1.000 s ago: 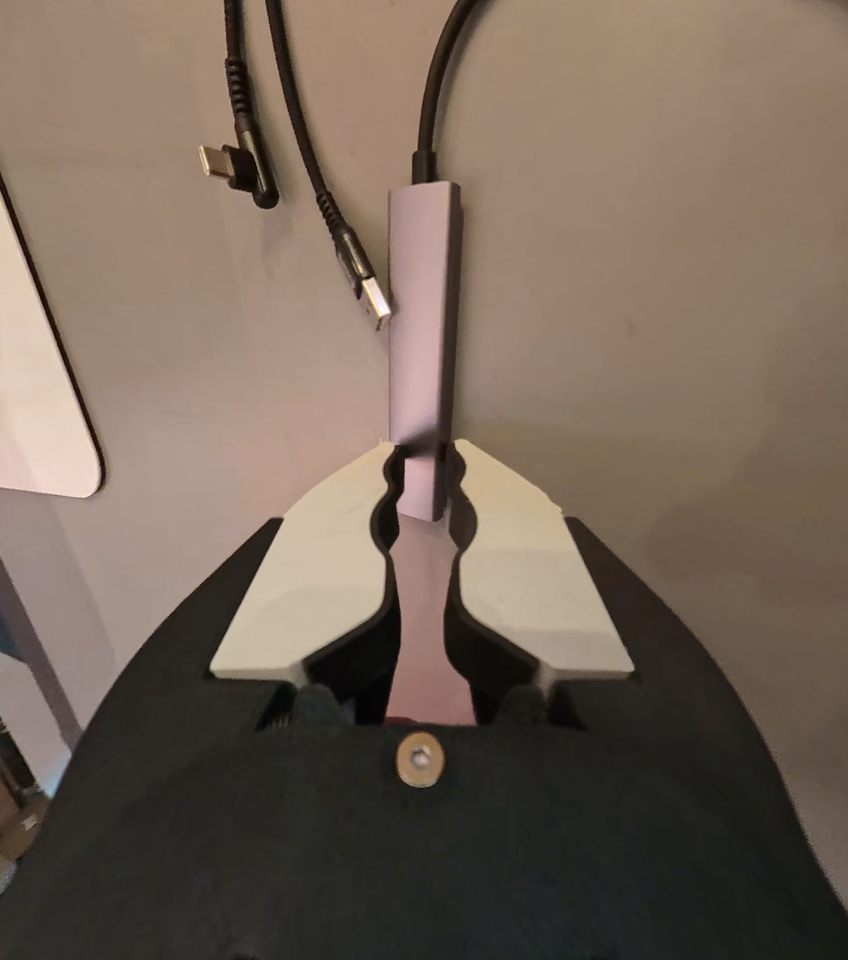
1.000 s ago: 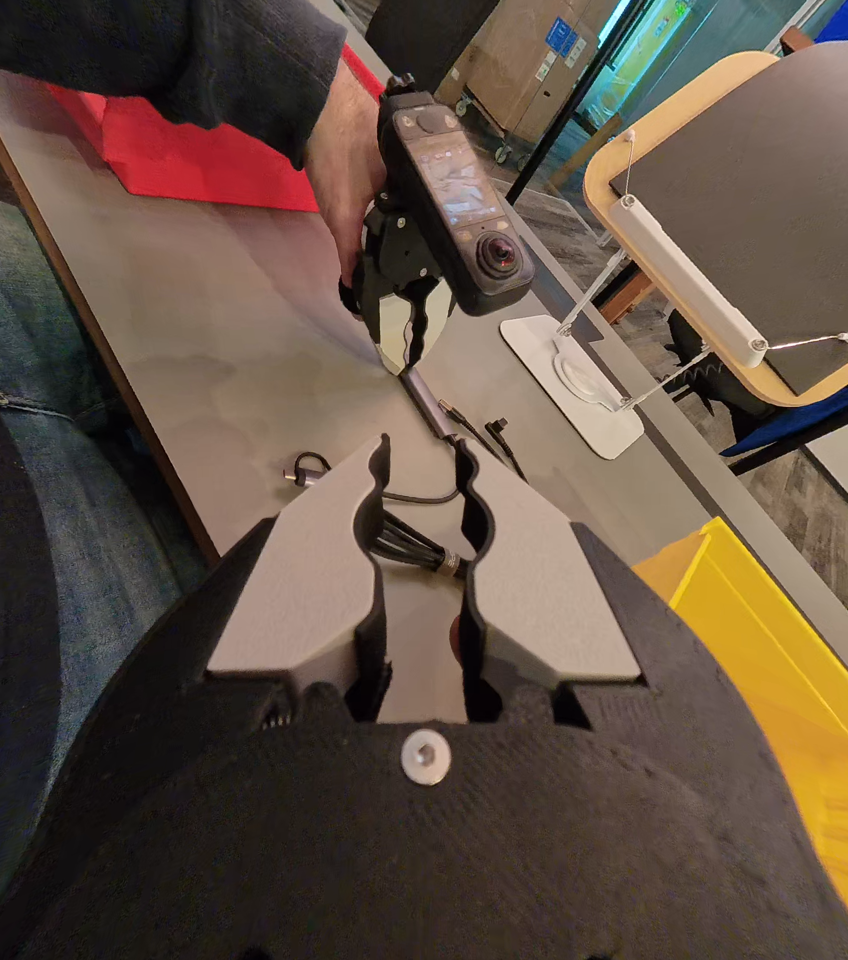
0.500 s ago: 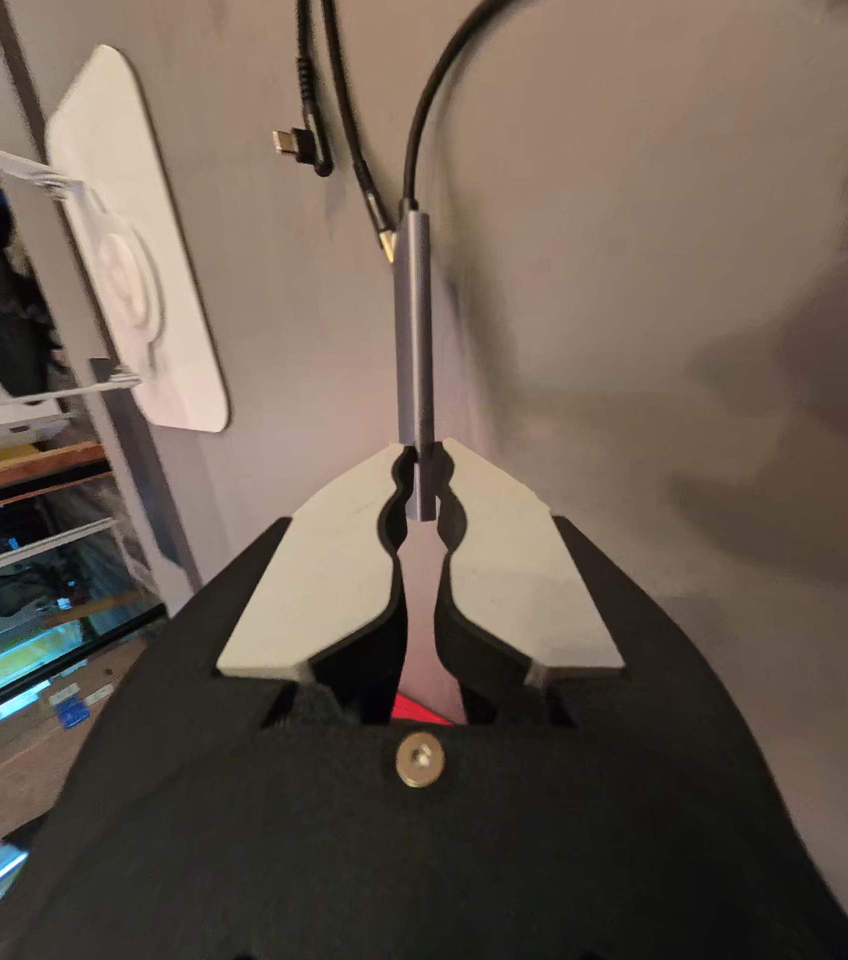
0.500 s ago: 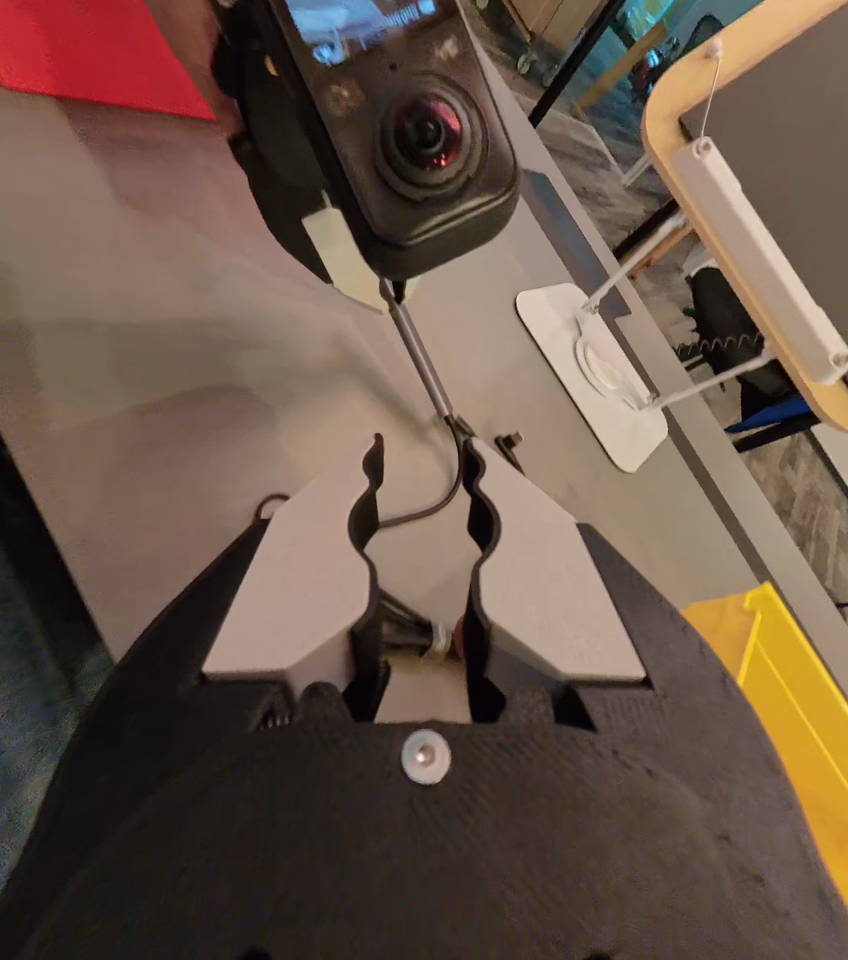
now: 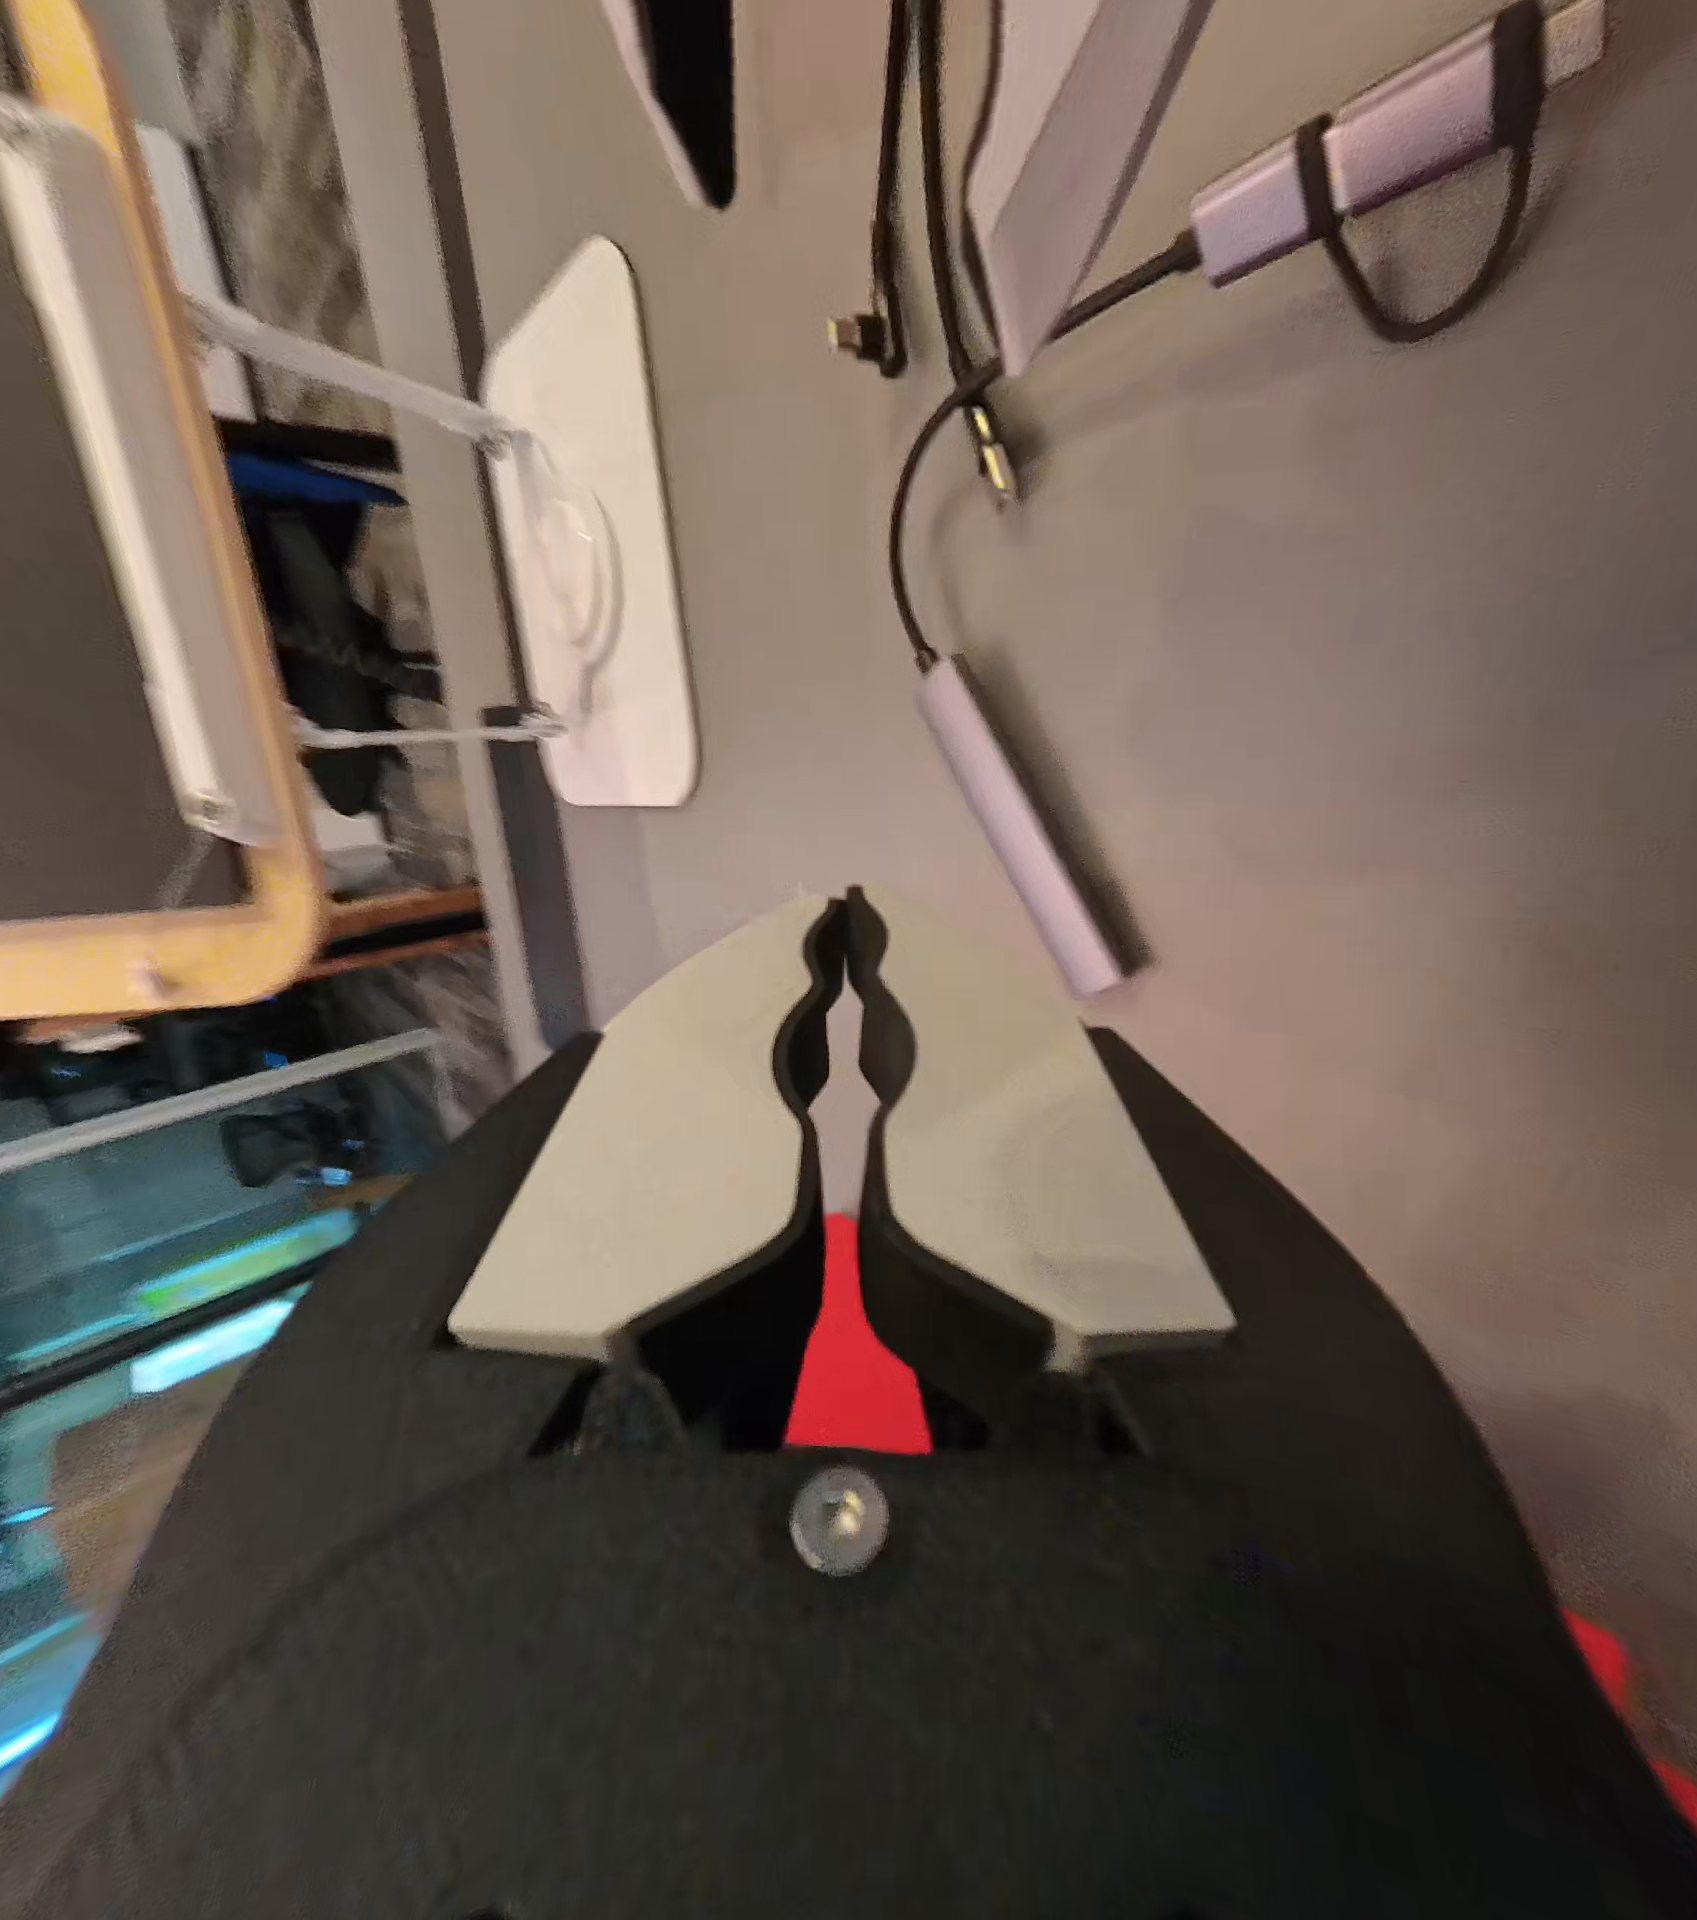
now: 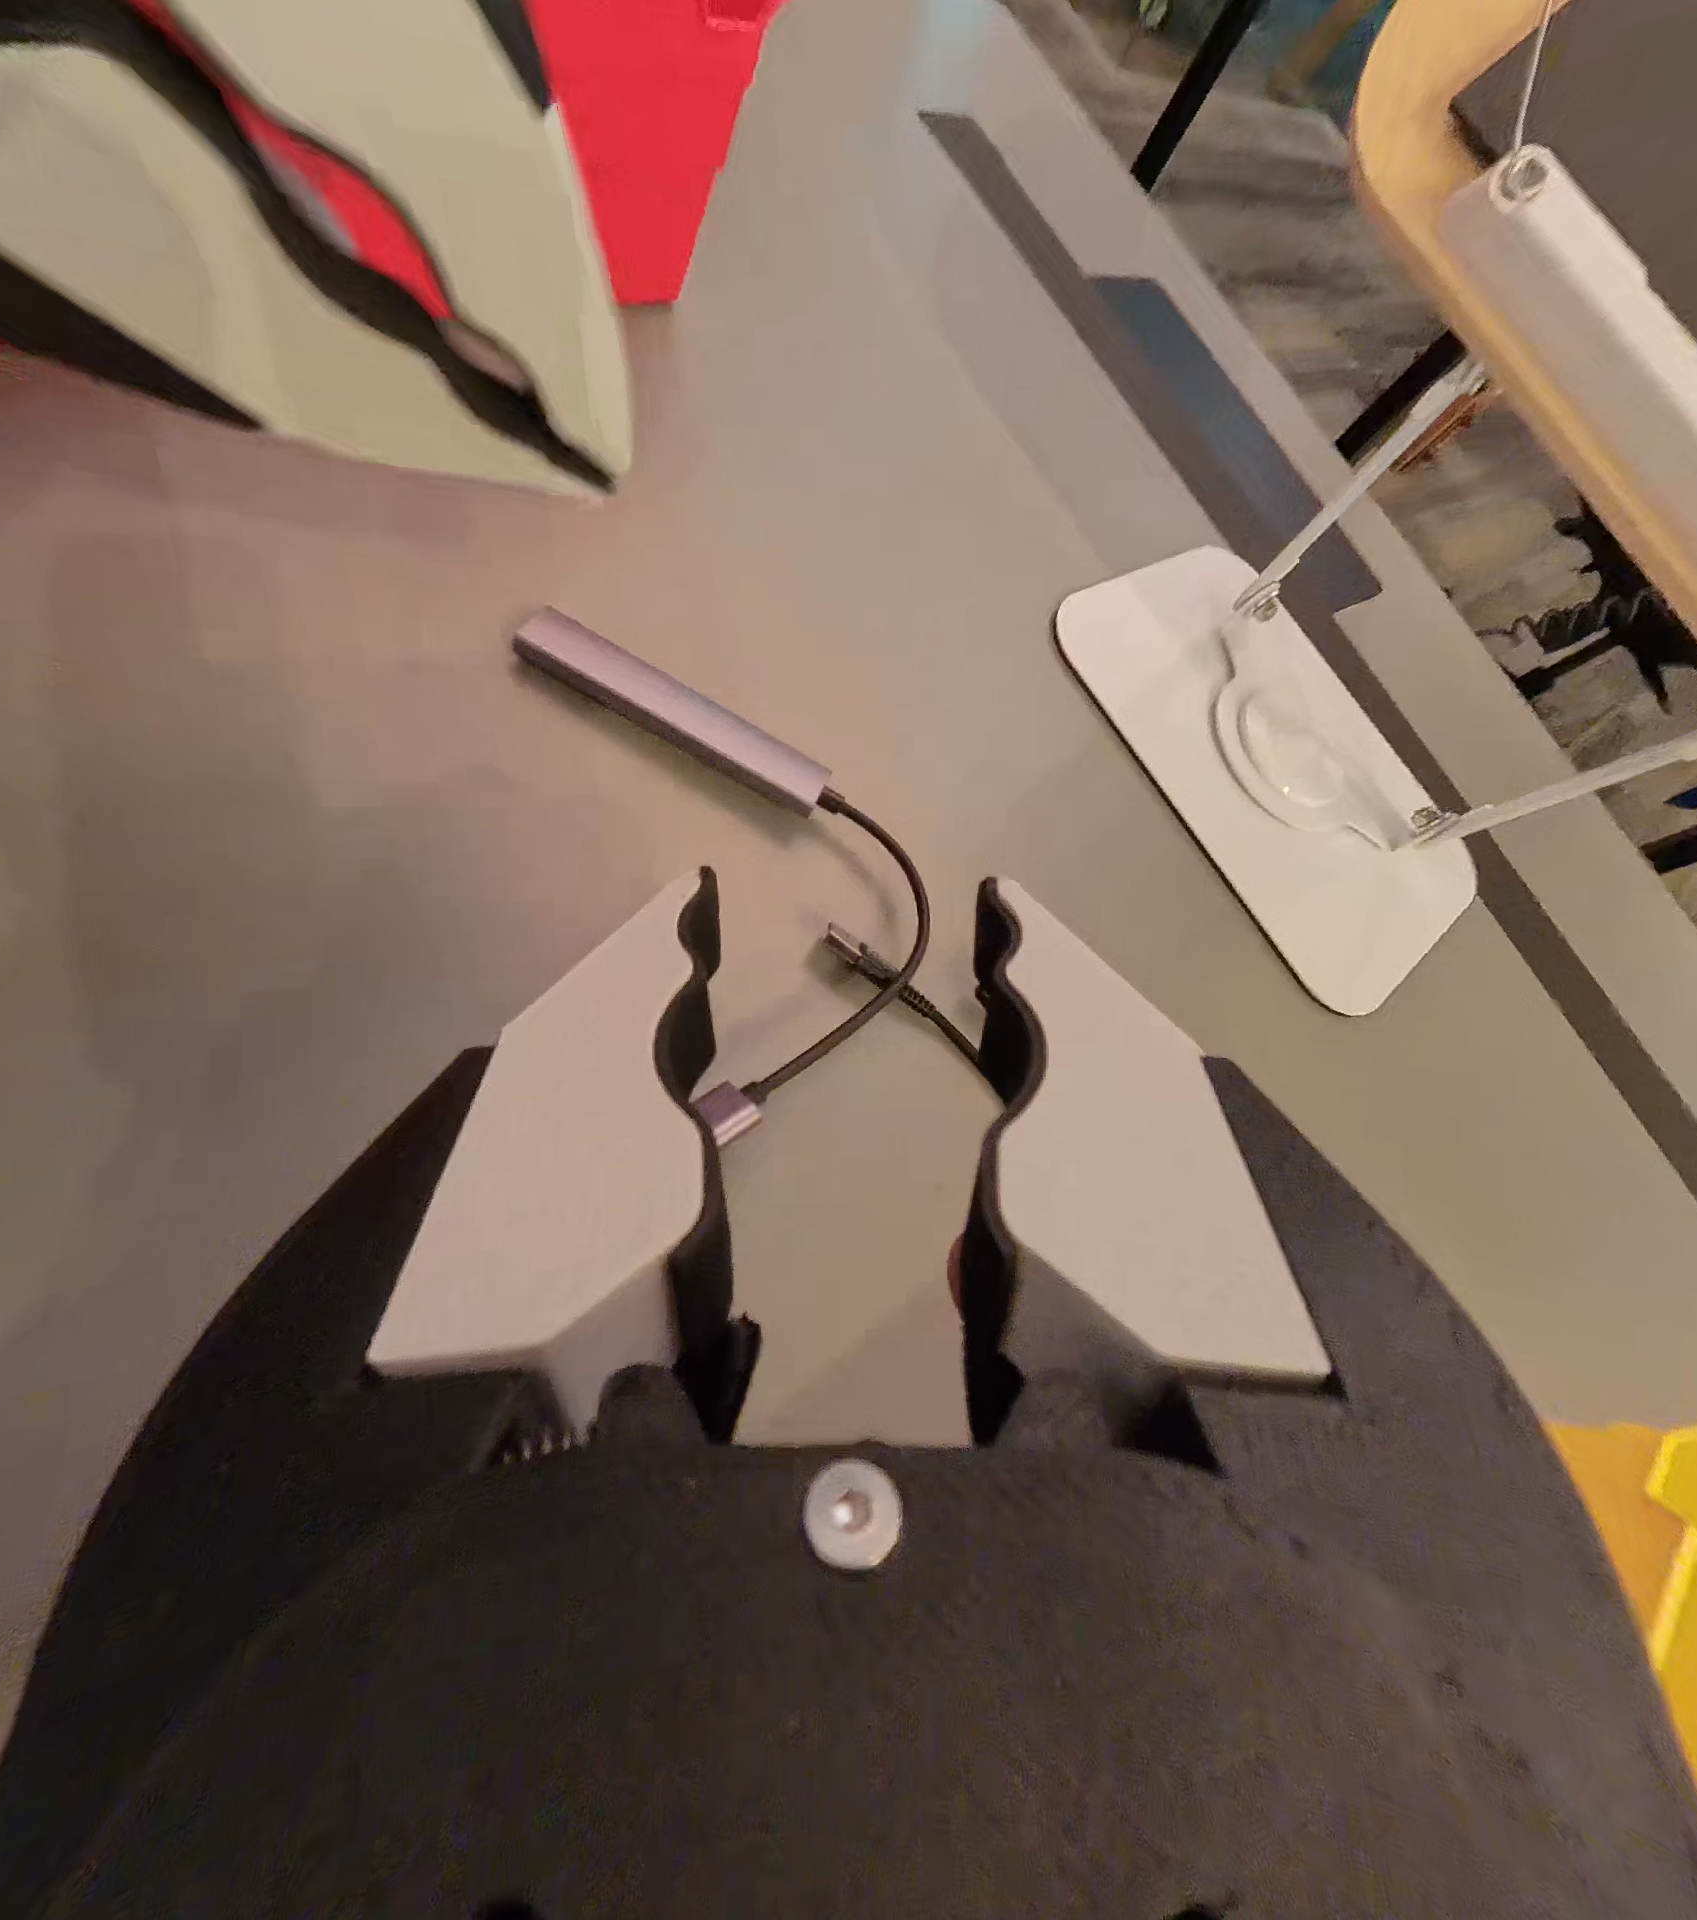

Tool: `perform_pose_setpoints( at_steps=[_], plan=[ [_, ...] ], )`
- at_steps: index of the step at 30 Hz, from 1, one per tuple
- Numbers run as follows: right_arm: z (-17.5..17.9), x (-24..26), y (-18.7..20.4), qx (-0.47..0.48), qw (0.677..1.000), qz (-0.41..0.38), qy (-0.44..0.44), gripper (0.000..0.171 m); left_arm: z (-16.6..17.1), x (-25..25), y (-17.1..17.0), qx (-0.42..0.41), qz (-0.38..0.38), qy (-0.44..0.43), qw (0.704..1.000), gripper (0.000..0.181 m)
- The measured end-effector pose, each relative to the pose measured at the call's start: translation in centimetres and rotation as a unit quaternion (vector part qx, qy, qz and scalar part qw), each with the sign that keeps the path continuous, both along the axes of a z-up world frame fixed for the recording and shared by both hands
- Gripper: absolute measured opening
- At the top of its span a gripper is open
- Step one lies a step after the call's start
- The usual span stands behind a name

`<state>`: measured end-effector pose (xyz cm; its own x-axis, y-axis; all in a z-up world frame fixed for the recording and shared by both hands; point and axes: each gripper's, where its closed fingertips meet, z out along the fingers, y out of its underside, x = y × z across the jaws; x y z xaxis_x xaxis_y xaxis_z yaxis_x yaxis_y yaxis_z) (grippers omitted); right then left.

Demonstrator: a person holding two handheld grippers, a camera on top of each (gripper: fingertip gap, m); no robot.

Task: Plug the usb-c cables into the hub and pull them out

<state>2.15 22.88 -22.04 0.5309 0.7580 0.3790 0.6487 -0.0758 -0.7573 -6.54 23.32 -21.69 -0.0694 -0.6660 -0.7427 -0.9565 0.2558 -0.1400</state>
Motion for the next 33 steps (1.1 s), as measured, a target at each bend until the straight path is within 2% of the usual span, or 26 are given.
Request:
perform_pose_setpoints(
  at_steps=[2, 6, 13, 17, 18, 22, 26, 30, 33],
  plan=[
    [-0.9, -0.1, 0.7, -0.031, 0.999, -0.007, 0.001, 0.047, -1.6, -0.6, -0.2, -0.051, 0.039, -0.001, 0.998, 0.0],
    [-3.3, -0.5, 3.0, -0.065, 0.997, -0.013, -0.049, 0.041, -2.7, -1.0, -0.5, -0.068, 0.091, -0.011, 0.993, 0.004],
    [-8.4, -0.3, 7.4, -0.121, 0.976, -0.008, -0.182, 0.028, -2.6, -1.0, -2.1, -0.087, 0.115, -0.055, 0.988, 0.007],
    [-9.9, -0.7, 8.1, -0.149, 0.97, 0.001, -0.189, 0.001, -2.2, -1.4, -2.4, -0.084, 0.122, -0.076, 0.986, 0.009],
    [-10.0, -0.7, 8.1, -0.152, 0.97, 0.007, -0.19, 0.0, -2.1, -1.5, -2.4, -0.083, 0.123, -0.08, 0.986, 0.01],
    [-9.1, -1.6, 7.8, -0.155, 0.98, 0.002, -0.122, 0.0, -2.4, -1.9, -2.0, -0.081, 0.144, -0.091, 0.982, 0.018],
    [-6.4, -2.0, 6.9, -0.119, 0.991, -0.018, -0.056, 0.0, -2.9, -1.3, -1.8, -0.084, 0.152, -0.124, 0.977, 0.03],
    [-3.4, -3.1, 4.6, -0.094, 0.995, -0.016, 0.009, 0.0, -2.4, -1.1, 0.0, -0.002, 0.168, -0.129, 0.977, 0.043],
    [-1.0, -4.0, 2.7, -0.094, 0.993, -0.008, 0.065, 0.0, -2.2, -1.0, 1.1, 0.068, 0.171, -0.113, 0.977, 0.042]
  ],
)
